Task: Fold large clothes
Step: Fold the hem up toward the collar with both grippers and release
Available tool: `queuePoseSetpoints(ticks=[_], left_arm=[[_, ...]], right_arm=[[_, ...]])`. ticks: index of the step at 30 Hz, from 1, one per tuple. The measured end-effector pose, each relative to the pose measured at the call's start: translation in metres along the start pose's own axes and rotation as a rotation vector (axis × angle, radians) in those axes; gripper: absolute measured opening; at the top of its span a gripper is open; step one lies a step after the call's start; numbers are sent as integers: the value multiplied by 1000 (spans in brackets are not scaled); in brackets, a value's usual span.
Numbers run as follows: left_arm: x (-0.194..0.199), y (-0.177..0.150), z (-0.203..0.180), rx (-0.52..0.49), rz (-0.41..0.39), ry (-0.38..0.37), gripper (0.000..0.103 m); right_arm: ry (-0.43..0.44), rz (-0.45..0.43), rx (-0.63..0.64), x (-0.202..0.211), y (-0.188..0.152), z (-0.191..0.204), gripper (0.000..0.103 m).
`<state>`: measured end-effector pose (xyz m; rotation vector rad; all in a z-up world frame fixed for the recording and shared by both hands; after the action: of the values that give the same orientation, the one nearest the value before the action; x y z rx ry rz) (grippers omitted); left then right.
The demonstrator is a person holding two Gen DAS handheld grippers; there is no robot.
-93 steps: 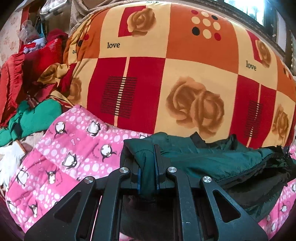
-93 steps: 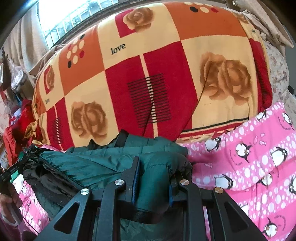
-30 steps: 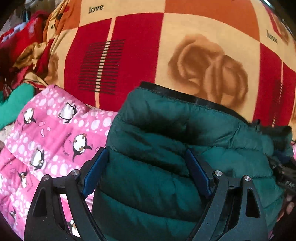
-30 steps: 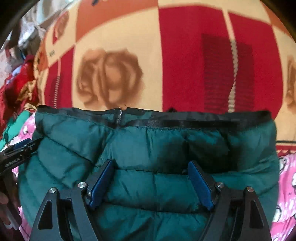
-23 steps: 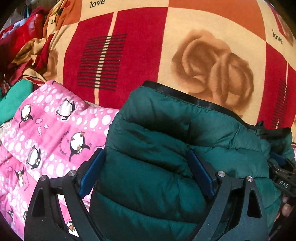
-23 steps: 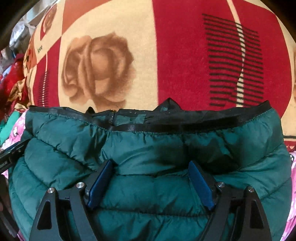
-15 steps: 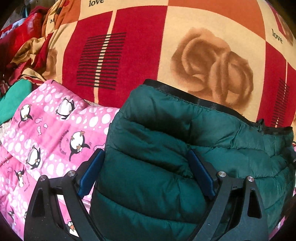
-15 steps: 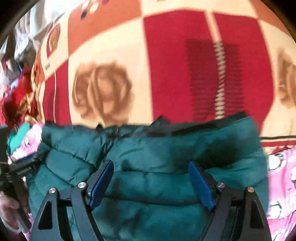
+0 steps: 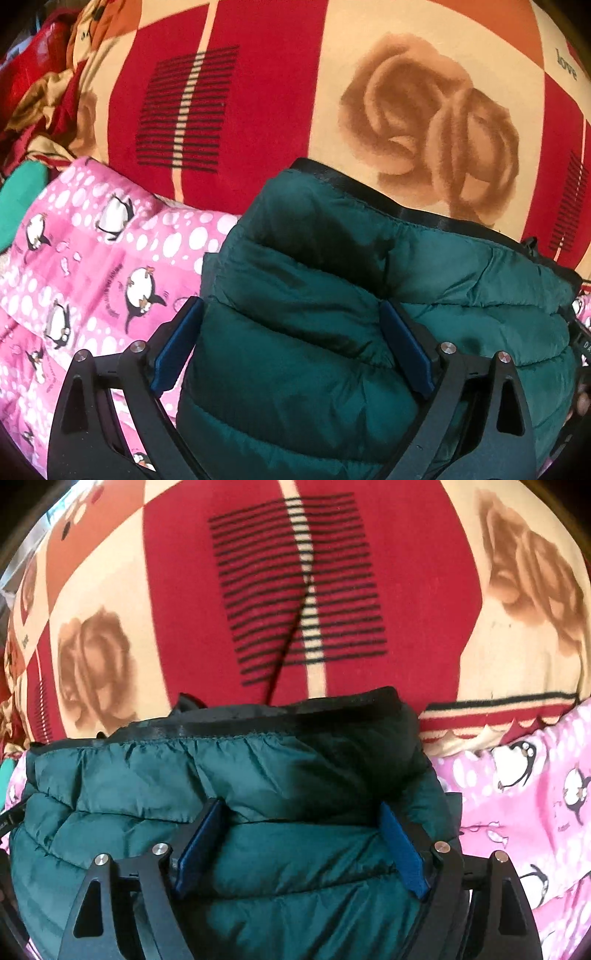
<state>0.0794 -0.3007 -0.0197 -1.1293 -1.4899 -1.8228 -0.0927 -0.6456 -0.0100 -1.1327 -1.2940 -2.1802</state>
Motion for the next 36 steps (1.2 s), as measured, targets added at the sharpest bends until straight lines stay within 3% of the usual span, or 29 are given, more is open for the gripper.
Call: queuePoseSetpoints(ticks=[5, 10, 14, 19, 26, 32, 36], left_arm=[[-4, -1, 3, 10, 10, -13, 96], [-6, 0, 7, 14, 5, -12, 96], [-2, -1, 7, 16, -8, -1, 96], [30, -11, 9, 4, -51, 36, 96], [76, -28, 22, -38, -151, 62, 96], [94, -50, 26, -36, -164, 50, 96], [103, -65, 25, -33, -159, 38, 96]], right_arm=[[-4, 2, 13, 8, 3, 8, 82], [53, -84, -11, 54, -1, 16, 82], [37, -50, -48, 49, -23, 3, 82], [21, -21, -31, 40, -32, -2, 82], [93, -89, -61, 84, -36, 15, 82], [60, -58, -18, 95, -64, 17, 82], [31, 20, 0, 85, -88, 13, 82]])
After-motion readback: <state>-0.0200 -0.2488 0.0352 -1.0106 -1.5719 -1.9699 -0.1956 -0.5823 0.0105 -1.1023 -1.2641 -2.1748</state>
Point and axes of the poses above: each gripper's, at about its wrist camera, not at the fingertips, and x roughly against the way its jaws point, z to its left, y to its top, the point moved 10 cm from there along -x, roughly the way its jaws point, and after that the axes turned 8 degrees about y, right-handed, at the moved point
